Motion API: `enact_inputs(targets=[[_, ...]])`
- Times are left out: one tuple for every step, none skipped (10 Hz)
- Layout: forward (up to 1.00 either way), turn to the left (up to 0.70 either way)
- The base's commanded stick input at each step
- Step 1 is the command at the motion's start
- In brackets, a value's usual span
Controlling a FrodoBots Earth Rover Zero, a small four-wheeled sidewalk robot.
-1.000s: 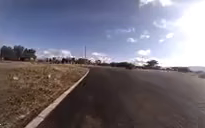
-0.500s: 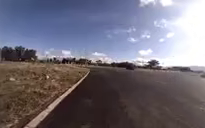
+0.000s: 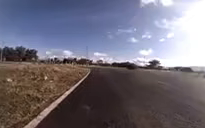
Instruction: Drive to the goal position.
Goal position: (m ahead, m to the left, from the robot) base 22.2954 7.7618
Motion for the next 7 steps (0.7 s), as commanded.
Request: enact_inputs(targets=[[0.45,0.0],[0.45,0.0],[0.45,0.0],[0.45,0.0],[0.45,0.0],[0.45,0.0],[0.45,0.0]])
